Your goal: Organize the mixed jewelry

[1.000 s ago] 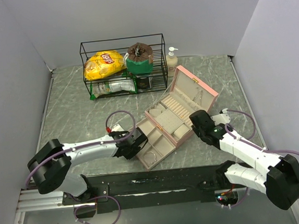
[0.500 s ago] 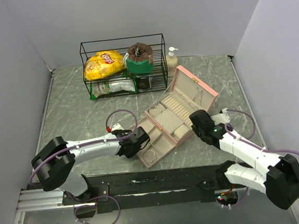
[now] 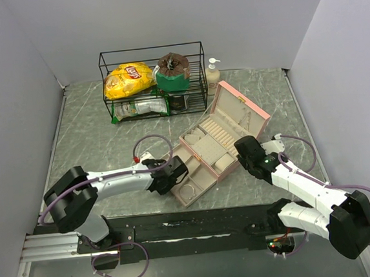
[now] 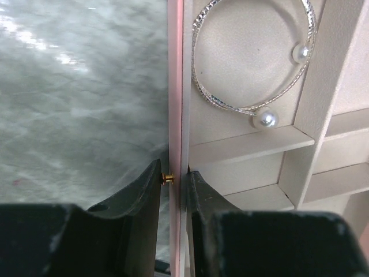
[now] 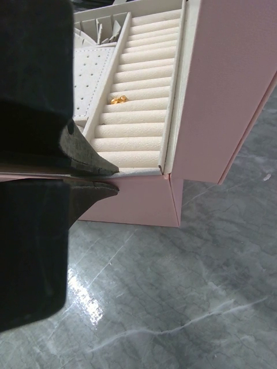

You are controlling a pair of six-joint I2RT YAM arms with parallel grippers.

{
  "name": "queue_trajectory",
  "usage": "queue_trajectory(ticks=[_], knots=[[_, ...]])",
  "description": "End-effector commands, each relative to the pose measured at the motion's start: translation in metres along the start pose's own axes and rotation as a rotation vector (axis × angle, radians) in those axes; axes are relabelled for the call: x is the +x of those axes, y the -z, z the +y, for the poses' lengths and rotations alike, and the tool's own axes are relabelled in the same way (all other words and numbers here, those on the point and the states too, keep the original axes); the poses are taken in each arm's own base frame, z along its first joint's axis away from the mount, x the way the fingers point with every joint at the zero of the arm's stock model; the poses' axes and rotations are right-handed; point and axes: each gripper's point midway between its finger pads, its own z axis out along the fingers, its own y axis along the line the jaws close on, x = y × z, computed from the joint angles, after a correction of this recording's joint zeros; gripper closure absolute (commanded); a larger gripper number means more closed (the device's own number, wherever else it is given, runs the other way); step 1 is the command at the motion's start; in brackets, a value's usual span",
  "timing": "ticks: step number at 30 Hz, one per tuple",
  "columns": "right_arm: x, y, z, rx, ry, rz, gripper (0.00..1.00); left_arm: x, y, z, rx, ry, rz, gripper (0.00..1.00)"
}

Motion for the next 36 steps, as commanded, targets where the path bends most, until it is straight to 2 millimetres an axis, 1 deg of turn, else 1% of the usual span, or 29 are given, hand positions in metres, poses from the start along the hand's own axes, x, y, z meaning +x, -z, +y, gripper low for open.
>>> queue_trajectory(ticks=[1,4,9,12,15,17,18,20,21,23,24,26,27,28,29,33,36], knots=[[0.02,0.005,0.015,-0.048,-0.046,0.102,1.0,-0.011,0.01,-0.044,0.098,0.043,-0.05,0.99],[0.02,0.005,0.015,-0.049,-0.048,0.099,1.0,-0.012,0.011,-0.051,0.101,0.031,-0.059,0.99],[0.019,0.005,0.013,-0.047,-0.043,0.098,1.0,-0.014,0.011,-0.055,0.101,0.017,-0.069,0.97],[0.02,0.005,0.014,-0.049,-0.044,0.099,1.0,-0.012,0.009,-0.052,0.081,-0.008,-0.067,0.95],[0.019,0.005,0.014,-0.049,-0.038,0.095,1.0,-0.011,0.006,-0.042,0.046,-0.016,-0.067,0.91],[0.018,0.004,0.012,-0.041,-0.035,0.093,1.0,-0.011,0.007,-0.038,0.061,-0.028,-0.063,0.9],[0.018,0.004,0.012,-0.039,-0.034,0.089,1.0,-0.011,0.008,-0.042,0.087,-0.02,-0.058,0.89],[0.017,0.005,0.012,-0.042,-0.036,0.087,1.0,-0.013,0.012,-0.041,0.118,-0.023,-0.056,0.84],[0.018,0.004,0.011,-0.038,-0.034,0.086,1.0,-0.013,0.014,-0.045,0.14,-0.017,-0.055,0.79],[0.016,0.004,0.012,-0.041,-0.036,0.082,1.0,-0.015,0.019,-0.048,0.175,-0.035,-0.056,0.72],[0.016,0.004,0.011,-0.039,-0.035,0.082,1.0,-0.016,0.021,-0.053,0.198,-0.039,-0.056,0.65],[0.017,0.005,0.012,-0.041,-0.03,0.082,1.0,-0.017,0.025,-0.056,0.226,-0.067,-0.061,0.59],[0.016,0.005,0.012,-0.04,-0.029,0.083,1.0,-0.018,0.026,-0.056,0.237,-0.068,-0.061,0.54],[0.017,0.004,0.012,-0.04,-0.029,0.085,1.0,-0.019,0.031,-0.063,0.279,-0.061,-0.058,0.51],[0.018,0.004,0.012,-0.039,-0.027,0.085,1.0,-0.017,0.029,-0.059,0.282,-0.066,-0.054,0.49],[0.017,0.005,0.013,-0.042,-0.024,0.085,1.0,-0.016,0.032,-0.06,0.323,-0.058,-0.045,0.38],[0.018,0.004,0.013,-0.043,-0.024,0.089,1.0,-0.022,0.035,-0.058,0.311,-0.079,-0.067,0.33]])
